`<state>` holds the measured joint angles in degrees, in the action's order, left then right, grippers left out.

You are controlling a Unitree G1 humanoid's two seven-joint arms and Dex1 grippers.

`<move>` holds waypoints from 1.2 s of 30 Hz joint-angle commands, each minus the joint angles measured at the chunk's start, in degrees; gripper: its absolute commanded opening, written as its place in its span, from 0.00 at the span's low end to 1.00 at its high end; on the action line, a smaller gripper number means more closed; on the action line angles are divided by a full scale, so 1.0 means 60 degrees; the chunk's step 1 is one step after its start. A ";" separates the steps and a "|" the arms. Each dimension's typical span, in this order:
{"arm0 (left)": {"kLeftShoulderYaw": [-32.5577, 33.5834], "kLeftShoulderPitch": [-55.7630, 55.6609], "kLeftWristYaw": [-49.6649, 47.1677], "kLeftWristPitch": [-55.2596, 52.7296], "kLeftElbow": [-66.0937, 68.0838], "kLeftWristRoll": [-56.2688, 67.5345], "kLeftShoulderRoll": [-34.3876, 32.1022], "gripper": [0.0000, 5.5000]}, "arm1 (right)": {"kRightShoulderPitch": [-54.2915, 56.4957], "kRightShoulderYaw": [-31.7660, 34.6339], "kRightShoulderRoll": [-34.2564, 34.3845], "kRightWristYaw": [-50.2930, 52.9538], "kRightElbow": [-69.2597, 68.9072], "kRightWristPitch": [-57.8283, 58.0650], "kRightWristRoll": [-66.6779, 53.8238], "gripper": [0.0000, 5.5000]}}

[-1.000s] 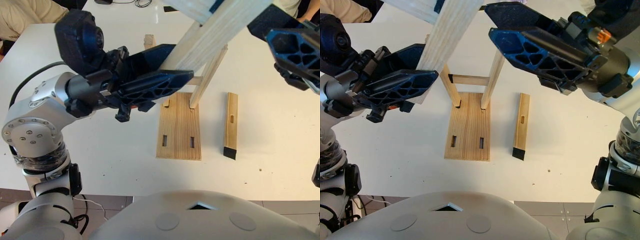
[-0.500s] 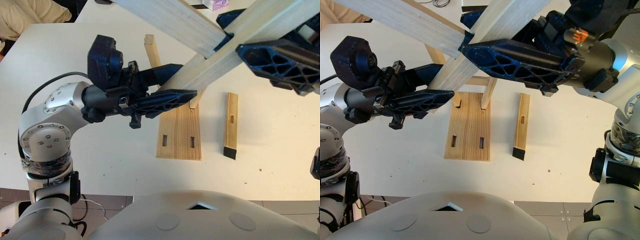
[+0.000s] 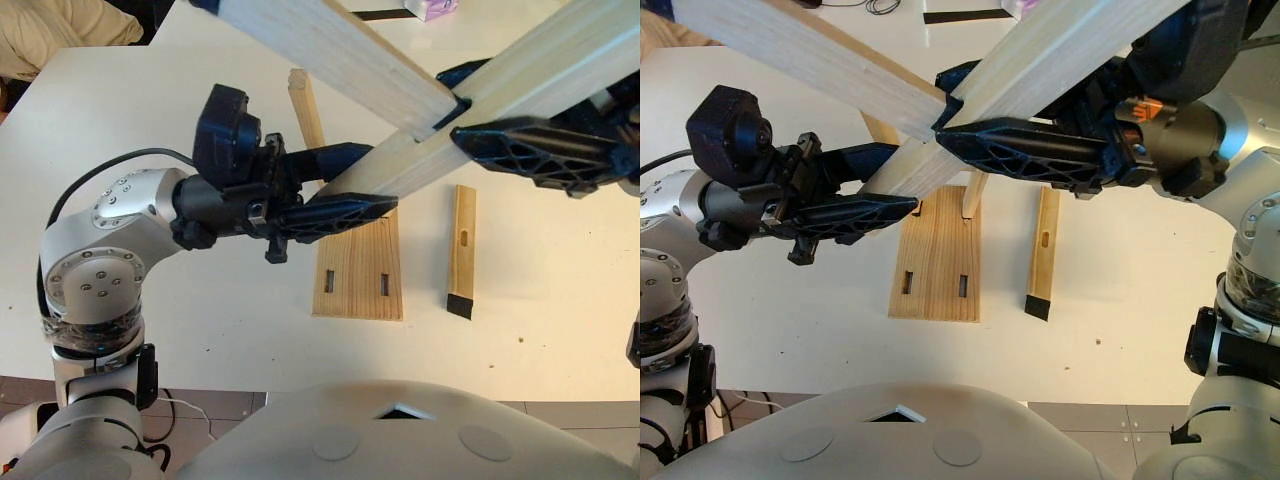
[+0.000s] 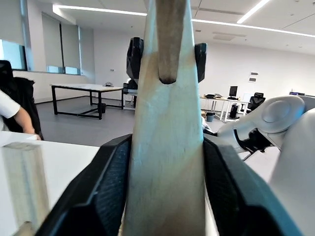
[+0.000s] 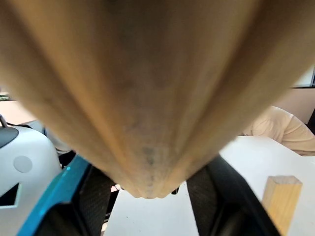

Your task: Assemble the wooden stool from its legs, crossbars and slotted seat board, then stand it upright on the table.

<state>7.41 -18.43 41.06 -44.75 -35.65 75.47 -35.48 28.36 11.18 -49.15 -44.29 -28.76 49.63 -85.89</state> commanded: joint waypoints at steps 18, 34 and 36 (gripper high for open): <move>0.0937 0.4489 0.2442 0.2379 0.1991 -0.4823 -0.1358 0.60 | -0.3587 0.0539 -0.1528 -0.1577 -0.2287 -0.1040 0.4307 0.37; 0.0737 0.4187 0.2681 0.2317 0.2108 -0.5088 -0.1253 0.60 | -0.5222 -0.1165 -0.0789 -0.2031 -0.2591 -0.3097 0.7458 0.36; 0.0752 0.4186 0.2693 0.2287 0.2098 -0.5067 -0.1260 0.60 | -0.5362 -0.1163 -0.0777 -0.2030 -0.2656 -0.3095 0.7442 0.36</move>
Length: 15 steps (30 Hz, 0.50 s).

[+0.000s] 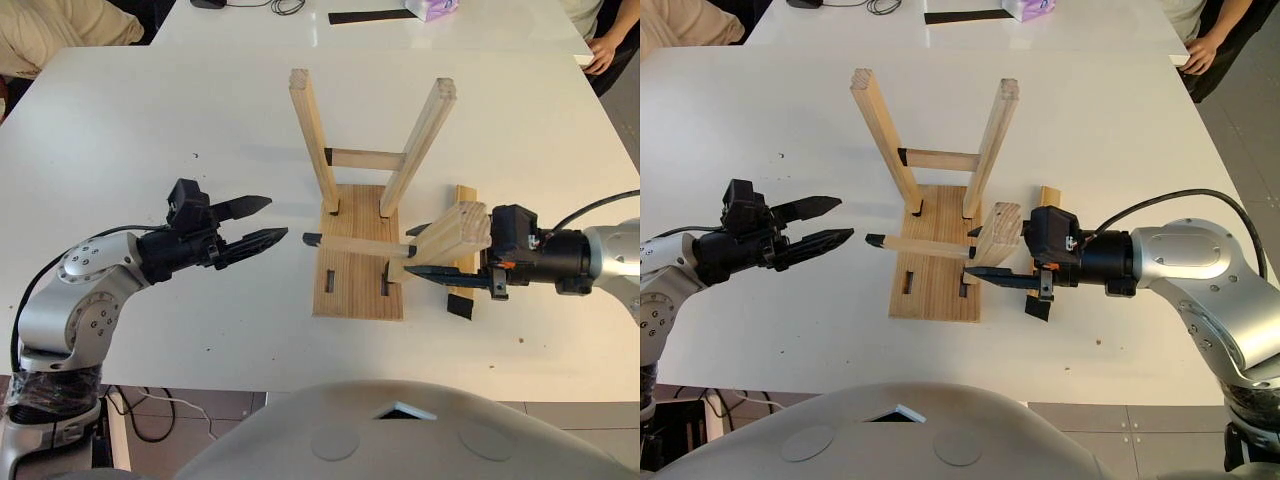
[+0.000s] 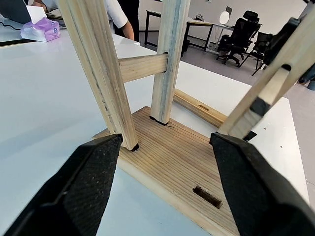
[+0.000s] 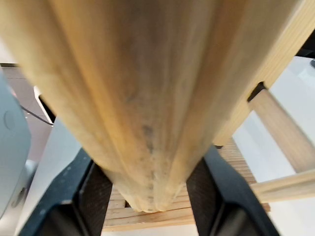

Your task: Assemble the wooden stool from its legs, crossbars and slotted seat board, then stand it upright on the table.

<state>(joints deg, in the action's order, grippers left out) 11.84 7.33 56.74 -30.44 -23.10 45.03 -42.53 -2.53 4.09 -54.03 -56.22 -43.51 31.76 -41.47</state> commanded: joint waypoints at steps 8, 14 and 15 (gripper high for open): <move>-0.0004 -0.0286 0.0099 -0.0194 0.0096 0.0032 -0.0077 0.60 | -0.0522 -0.0220 0.0203 0.0128 -0.0399 -0.0206 0.0215 0.36; -0.0004 -0.0327 0.0111 -0.0331 -0.0004 0.0105 -0.0048 0.60 | -0.0927 -0.0220 0.0029 -0.0081 -0.0403 -0.0310 0.0340 0.36; 0.0014 -0.0327 0.0113 -0.0356 -0.0010 0.0125 -0.0048 0.60 | -0.1026 -0.0158 -0.0084 -0.0220 -0.0345 -0.0331 0.0347 0.36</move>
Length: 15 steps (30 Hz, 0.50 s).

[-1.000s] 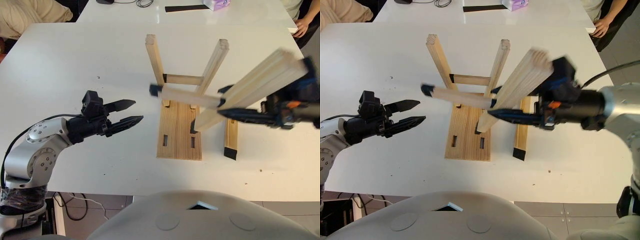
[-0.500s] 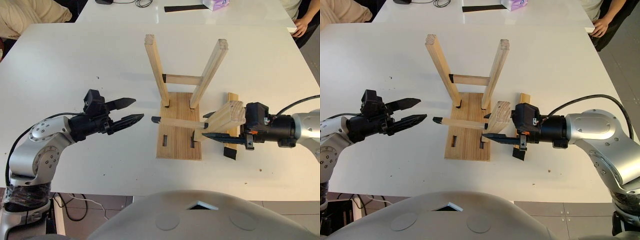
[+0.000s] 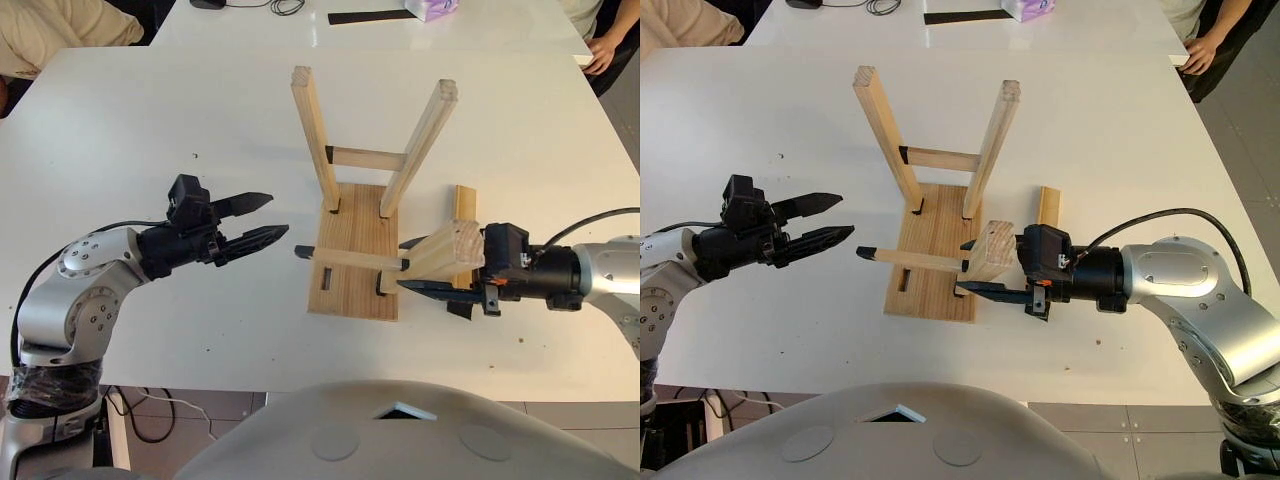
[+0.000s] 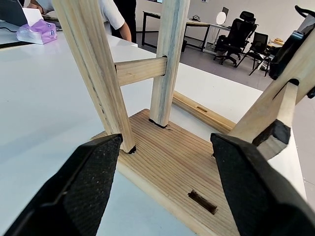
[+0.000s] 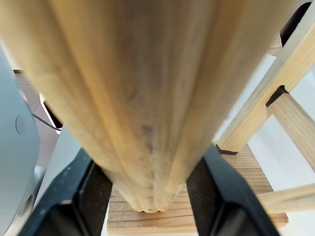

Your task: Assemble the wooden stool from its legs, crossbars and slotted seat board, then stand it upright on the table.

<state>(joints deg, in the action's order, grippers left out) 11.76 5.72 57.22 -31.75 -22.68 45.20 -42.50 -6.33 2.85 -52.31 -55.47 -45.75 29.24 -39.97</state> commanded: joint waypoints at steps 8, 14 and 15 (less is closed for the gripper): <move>0.0133 0.0205 -0.0165 -0.0157 -0.0282 0.0161 0.0073 0.60 | -0.0509 0.0333 -0.0786 -0.1122 0.0790 -0.0165 0.0256 0.36; 0.0017 0.0146 -0.0337 -0.0159 -0.0358 0.0149 0.0169 0.60 | -0.0219 -0.0832 -0.0442 -0.0975 0.1190 -0.0464 0.1046 0.36; -0.0012 0.0096 -0.0340 -0.0168 -0.0340 0.0148 0.0171 0.60 | -0.0187 -0.1123 -0.0437 -0.1006 0.1221 -0.0524 0.1257 0.36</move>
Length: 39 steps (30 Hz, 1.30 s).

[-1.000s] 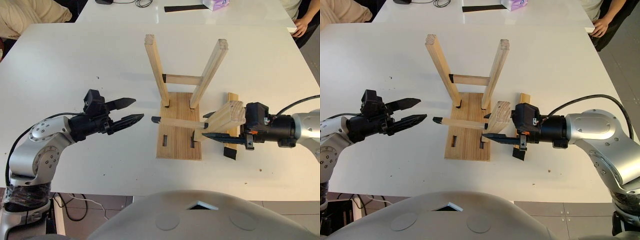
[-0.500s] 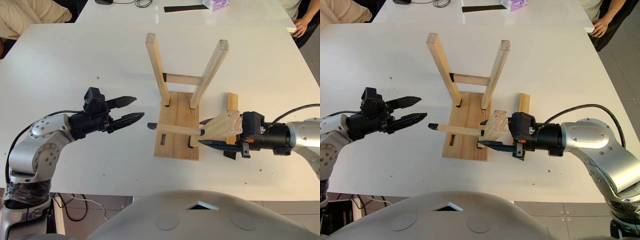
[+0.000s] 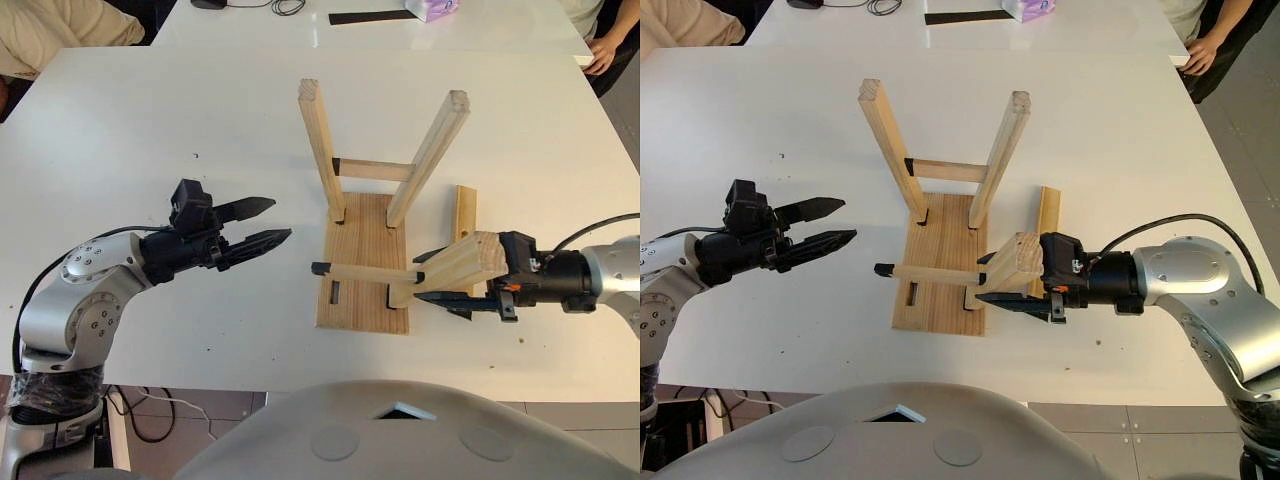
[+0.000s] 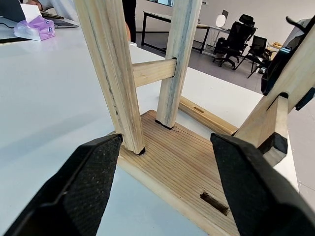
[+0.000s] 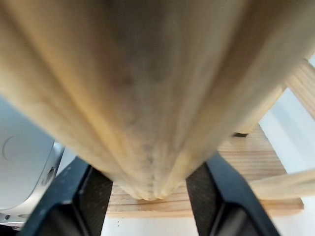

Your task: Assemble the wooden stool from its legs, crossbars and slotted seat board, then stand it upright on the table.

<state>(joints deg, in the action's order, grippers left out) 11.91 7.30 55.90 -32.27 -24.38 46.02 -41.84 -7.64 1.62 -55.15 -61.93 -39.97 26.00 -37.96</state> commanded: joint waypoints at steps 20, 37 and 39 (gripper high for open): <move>-0.0243 -0.0688 -0.0149 -0.0073 0.0275 -0.0163 0.0202 0.60 | 0.2406 -0.3330 -0.0516 -0.0706 0.3176 0.0503 0.1940 0.36; -0.0399 -0.1130 -0.0033 -0.0073 0.0593 -0.0319 0.0378 0.60 | 0.3766 -0.4433 -0.0013 -0.0410 0.6680 0.0175 0.2839 0.36; -0.0471 -0.1201 -0.0009 -0.0068 0.0633 -0.0347 0.0393 0.60 | 0.3723 -0.4479 0.0167 -0.0254 0.6779 -0.0067 0.2925 0.36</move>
<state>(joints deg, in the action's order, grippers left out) 10.32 2.18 55.50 -32.79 -21.59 44.76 -39.72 20.75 -16.77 -52.84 -65.95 -6.83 18.93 -33.70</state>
